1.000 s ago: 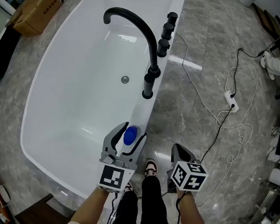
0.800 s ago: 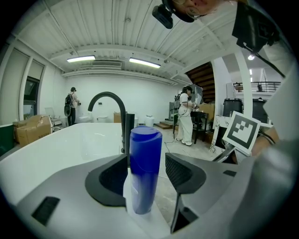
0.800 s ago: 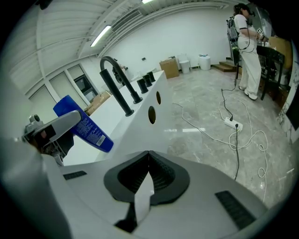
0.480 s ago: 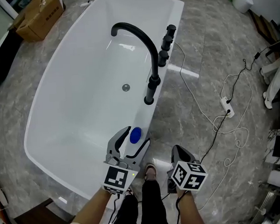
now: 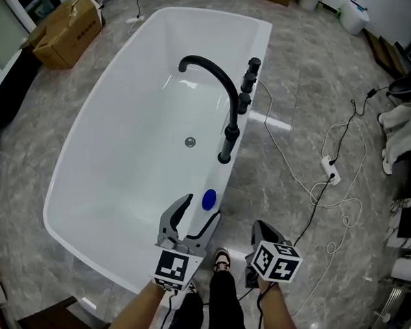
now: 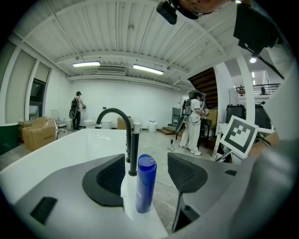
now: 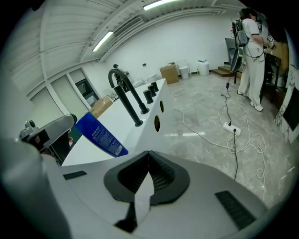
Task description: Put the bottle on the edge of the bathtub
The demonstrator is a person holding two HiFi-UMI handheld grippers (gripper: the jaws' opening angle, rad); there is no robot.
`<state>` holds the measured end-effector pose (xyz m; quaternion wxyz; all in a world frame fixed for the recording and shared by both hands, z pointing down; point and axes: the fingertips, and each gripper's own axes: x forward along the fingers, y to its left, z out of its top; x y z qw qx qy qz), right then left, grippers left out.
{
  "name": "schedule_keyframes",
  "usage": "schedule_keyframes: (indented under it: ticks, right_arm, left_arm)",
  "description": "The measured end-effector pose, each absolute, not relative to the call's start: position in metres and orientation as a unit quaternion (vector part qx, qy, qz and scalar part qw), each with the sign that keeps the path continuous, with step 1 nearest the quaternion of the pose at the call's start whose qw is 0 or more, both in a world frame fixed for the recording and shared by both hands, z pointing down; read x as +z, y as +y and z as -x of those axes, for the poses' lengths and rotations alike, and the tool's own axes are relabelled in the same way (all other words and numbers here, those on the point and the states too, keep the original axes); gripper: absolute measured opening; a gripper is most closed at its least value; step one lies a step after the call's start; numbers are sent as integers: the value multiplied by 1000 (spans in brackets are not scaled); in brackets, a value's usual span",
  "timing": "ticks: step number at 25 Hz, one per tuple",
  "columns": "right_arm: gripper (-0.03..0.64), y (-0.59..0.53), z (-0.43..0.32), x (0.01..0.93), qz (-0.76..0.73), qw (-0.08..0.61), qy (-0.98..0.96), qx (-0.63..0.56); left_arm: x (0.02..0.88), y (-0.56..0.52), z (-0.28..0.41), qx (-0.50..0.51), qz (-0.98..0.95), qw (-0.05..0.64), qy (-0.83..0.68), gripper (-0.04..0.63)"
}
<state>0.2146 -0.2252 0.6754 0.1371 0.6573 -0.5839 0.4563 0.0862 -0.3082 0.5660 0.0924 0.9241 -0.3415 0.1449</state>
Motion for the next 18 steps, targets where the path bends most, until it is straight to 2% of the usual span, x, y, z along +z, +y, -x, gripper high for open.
schedule_keyframes:
  ticks: [18]
  right_arm:
    - [26,-209,-192,598,-664,127,-605,420]
  left_arm:
    - [481,-283,-15,115,-893,112,-421,278]
